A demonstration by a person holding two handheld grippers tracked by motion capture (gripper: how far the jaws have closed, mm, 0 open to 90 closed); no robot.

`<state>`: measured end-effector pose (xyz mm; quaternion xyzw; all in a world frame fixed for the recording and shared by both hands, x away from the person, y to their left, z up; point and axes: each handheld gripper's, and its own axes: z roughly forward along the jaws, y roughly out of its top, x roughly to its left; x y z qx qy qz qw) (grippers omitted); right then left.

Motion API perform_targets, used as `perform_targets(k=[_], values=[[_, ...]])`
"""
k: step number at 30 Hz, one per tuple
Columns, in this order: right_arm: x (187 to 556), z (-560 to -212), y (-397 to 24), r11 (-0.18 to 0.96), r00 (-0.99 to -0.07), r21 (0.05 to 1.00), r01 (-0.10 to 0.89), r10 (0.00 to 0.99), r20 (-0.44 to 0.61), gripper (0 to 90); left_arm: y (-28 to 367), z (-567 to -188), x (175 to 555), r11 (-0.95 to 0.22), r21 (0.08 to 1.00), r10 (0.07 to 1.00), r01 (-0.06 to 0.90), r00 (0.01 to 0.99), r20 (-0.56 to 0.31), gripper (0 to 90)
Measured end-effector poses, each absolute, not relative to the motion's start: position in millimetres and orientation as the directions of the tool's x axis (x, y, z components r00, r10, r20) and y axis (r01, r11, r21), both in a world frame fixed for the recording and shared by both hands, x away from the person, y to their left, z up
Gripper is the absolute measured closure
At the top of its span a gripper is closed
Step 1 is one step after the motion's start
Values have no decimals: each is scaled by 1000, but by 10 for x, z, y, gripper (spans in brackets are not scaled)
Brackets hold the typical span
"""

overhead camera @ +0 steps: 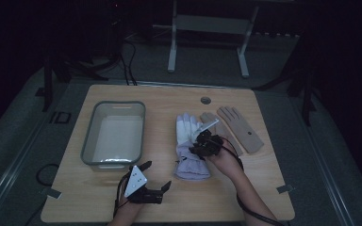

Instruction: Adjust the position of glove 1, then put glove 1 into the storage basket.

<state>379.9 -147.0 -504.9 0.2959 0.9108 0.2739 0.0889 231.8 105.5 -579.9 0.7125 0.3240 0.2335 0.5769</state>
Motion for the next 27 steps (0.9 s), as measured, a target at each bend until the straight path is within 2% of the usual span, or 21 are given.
perform_targets(k=[4,12,18,21,27], values=[[3693,-5014,-1516,689,-818,540,484,575,0,703,1056,-5799,2324,-118,973,731,198,680,-50,16],[3635,-4813,-1599,647,-808,600,470,589,-2,505,1056,-5798,2328,-111,972,737,206,673,-58,16],[3560,-4677,-1805,584,-775,654,481,632,5,480,1055,-5796,2334,-115,969,734,217,677,-64,16],[3511,-4661,-1924,560,-752,664,495,659,5,473,1030,-5765,2341,-131,959,721,252,688,-83,16],[3451,-4655,-2111,514,-713,666,540,701,37,472,948,-5497,2364,-148,935,677,322,723,-141,16]])
